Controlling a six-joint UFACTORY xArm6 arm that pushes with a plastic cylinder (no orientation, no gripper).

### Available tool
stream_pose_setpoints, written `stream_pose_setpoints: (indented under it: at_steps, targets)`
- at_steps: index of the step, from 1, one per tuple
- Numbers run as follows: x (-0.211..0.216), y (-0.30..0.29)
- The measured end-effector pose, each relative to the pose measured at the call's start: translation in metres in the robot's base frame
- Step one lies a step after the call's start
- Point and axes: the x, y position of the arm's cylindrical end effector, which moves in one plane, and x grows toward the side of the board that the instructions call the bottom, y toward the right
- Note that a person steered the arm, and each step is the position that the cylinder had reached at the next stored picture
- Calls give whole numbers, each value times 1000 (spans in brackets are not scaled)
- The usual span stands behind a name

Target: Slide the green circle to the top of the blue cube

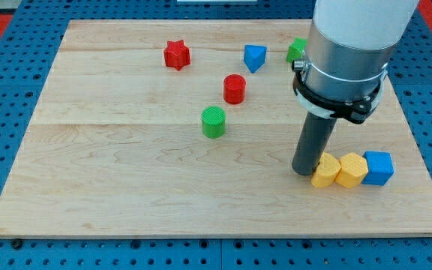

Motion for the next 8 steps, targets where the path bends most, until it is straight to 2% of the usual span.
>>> stream_pose_setpoints:
  at_steps: [1,3,4,5,8]
  targets:
    - [2,-25]
    - [-5,-134]
    - [-46,-176]
    - [-85,-179]
    - [-89,-49]
